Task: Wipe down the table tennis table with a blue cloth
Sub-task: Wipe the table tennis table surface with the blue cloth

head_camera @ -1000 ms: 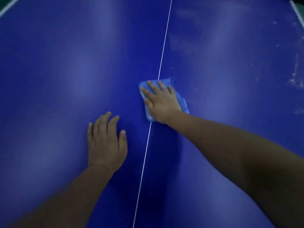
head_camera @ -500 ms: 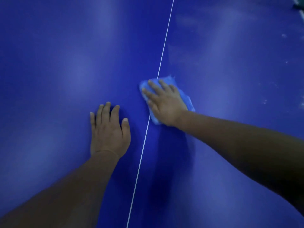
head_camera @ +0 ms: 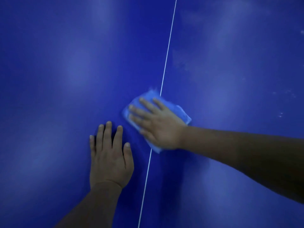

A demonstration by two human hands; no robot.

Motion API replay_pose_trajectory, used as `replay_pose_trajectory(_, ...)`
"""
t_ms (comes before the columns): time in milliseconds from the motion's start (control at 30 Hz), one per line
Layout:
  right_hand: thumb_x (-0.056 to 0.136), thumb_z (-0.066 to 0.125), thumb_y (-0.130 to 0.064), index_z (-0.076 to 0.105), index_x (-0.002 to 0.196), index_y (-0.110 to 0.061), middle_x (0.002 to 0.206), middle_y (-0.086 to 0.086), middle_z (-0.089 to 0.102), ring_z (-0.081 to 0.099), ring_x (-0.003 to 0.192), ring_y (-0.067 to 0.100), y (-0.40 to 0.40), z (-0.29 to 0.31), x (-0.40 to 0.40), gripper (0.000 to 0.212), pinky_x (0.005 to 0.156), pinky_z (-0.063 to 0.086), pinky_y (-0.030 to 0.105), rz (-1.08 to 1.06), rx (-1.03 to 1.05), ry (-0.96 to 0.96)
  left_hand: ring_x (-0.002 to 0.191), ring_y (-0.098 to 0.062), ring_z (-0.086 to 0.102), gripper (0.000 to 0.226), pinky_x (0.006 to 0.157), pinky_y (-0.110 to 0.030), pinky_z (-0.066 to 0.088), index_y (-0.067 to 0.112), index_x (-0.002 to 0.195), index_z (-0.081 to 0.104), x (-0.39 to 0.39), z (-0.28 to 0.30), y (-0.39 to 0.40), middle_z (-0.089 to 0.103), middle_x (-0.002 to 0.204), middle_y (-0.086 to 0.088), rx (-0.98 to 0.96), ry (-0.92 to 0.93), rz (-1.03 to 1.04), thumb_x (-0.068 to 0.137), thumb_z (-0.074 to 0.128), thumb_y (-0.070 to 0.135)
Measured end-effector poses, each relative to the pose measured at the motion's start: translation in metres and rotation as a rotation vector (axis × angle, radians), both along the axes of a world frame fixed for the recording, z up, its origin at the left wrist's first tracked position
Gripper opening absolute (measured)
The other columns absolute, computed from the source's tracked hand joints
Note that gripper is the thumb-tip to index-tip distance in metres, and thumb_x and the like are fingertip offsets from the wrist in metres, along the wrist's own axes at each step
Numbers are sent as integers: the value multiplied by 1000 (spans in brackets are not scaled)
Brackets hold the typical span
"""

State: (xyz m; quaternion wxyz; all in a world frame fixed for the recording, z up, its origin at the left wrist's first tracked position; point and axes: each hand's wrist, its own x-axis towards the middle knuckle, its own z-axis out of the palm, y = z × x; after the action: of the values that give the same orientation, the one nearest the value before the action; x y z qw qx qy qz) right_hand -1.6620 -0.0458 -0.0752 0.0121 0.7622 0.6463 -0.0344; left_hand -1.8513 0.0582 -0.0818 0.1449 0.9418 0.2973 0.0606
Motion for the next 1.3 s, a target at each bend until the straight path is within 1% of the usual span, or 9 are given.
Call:
replay_pose_trajectory(67,102,27,-41,39,152,-21,161,3,33,28,148,35,-6,5,15,55,115,22,53,120,-41,0,149,-32,20,59,121,-54,9,7,145,45,0,1,0,33,157,-17,-2,27,-3,96,29,37)
replay_pose_trajectory(233,106,23,-42,17,159,-26,167,-3,11,7,154,31,30,13,86,56,120,14,54,-479,-57,-31,149,-33,18,60,120,-52,6,7,145,44,-1,1,1,31,157,-17,11,67,-21,97,29,38)
replay_pose_trajectory(467,105,21,-42,22,158,-28,166,-3,19,17,151,30,99,7,75,55,117,18,51,-250,3,-17,148,-35,21,60,120,-52,6,7,144,46,-1,2,2,32,157,-17,21,100,-35,95,31,38)
replay_pose_trajectory(600,105,26,-30,22,158,-17,164,8,20,23,147,39,50,9,193,55,113,28,56,-646,-50,-157,150,-32,16,61,120,-52,5,8,146,42,-2,0,3,28,159,-16,8,119,-36,95,30,39)
replay_pose_trajectory(733,105,24,-35,22,158,-23,166,-2,14,8,152,36,14,13,238,53,119,10,61,-1165,58,9,150,-33,18,61,119,-53,6,7,145,43,1,1,3,29,159,-17,-12,107,-39,95,30,39)
replay_pose_trajectory(1000,105,24,-39,20,158,-23,165,1,19,20,149,35,62,3,168,56,116,22,54,-556,-42,-80,150,-34,17,62,120,-52,5,6,144,44,1,-1,1,28,159,-17,6,98,-36,93,32,39)
replay_pose_trajectory(1100,99,39,-31,23,155,-10,159,16,26,32,139,44,-37,6,237,63,111,30,59,-923,-82,-242,149,-34,18,61,121,-50,2,6,144,44,2,0,1,30,158,-18,-4,72,-25,93,32,38)
replay_pose_trajectory(1200,102,33,-34,27,155,-17,163,8,19,15,148,42,-105,19,263,56,116,14,66,-1483,40,-47,149,-34,18,63,122,-49,2,5,144,45,3,2,1,31,158,-18,-23,78,-24,93,32,38)
replay_pose_trajectory(1300,104,29,-31,19,158,-20,166,5,11,5,150,44,-69,18,241,56,116,9,65,-1408,22,-21,150,-32,15,63,122,-49,0,6,145,44,3,4,1,29,159,-17,-39,111,-13,94,30,39)
